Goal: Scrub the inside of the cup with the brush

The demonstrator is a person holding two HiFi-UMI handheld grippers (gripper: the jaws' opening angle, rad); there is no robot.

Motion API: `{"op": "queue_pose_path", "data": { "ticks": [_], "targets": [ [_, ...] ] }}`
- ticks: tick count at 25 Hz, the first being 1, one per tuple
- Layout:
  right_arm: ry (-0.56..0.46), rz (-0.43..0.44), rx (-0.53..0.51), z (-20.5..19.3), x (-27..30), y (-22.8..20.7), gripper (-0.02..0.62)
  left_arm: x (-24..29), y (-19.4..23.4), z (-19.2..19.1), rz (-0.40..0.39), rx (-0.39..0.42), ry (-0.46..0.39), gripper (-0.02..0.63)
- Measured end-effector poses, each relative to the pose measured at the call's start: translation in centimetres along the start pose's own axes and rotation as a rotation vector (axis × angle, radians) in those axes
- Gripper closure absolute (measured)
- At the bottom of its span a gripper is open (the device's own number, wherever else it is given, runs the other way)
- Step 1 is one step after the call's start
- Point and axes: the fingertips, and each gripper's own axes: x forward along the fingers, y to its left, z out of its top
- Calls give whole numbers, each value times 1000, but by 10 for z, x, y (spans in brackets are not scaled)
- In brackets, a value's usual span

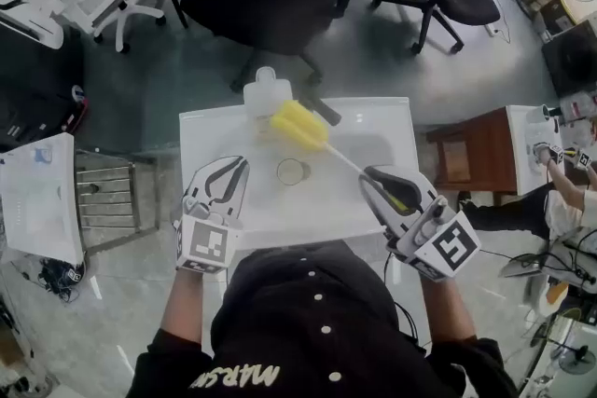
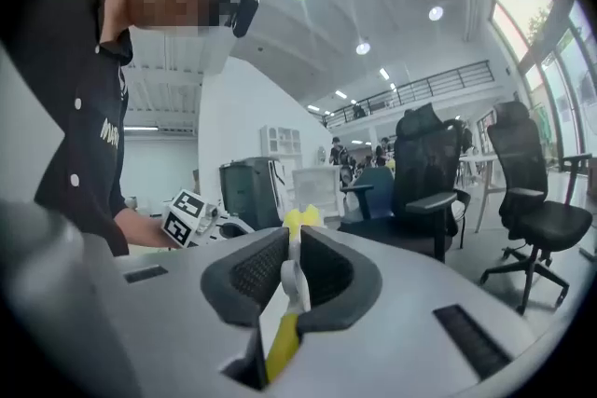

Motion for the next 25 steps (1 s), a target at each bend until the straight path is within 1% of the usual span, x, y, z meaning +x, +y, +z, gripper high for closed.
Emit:
{"op": "queue_pose_path", "data": {
  "ticks": [3,5,8,9,10,12,13,15,18,20,23,25],
  "targets": [
    [-137,-43,-5,32,-7,-8,541,-20,16,42,46,32,-102,561],
    [-218,-86,-21,50,-13,-16,541,-34,25,65,71,40,-164,563],
    [-278,-159,-57,66,-22,-30,541,-55,37,94,108,77,-228,565],
    [-288,-182,-71,69,-24,-34,541,-62,42,102,124,72,-247,566],
    [-300,-203,-87,73,-27,-37,541,-70,47,109,146,25,-275,566],
    [-328,-242,-119,80,-31,-40,541,-87,56,120,199,-125,-336,571],
    [-342,-260,-132,84,-34,-39,541,-94,59,125,216,-157,-352,572],
    [-368,-296,-150,92,-40,-39,541,-106,61,133,245,-146,-367,575],
    [-399,-347,-204,106,-49,-40,541,-114,64,138,294,-120,-351,577],
    [-412,-369,-236,112,-51,-40,541,-121,68,136,331,-130,-349,577],
    [-418,-395,-239,111,-56,-45,541,-133,75,126,390,-141,-341,577],
    [-413,-416,-241,107,-61,-50,541,-136,78,119,410,-147,-338,577]
  ]
}}
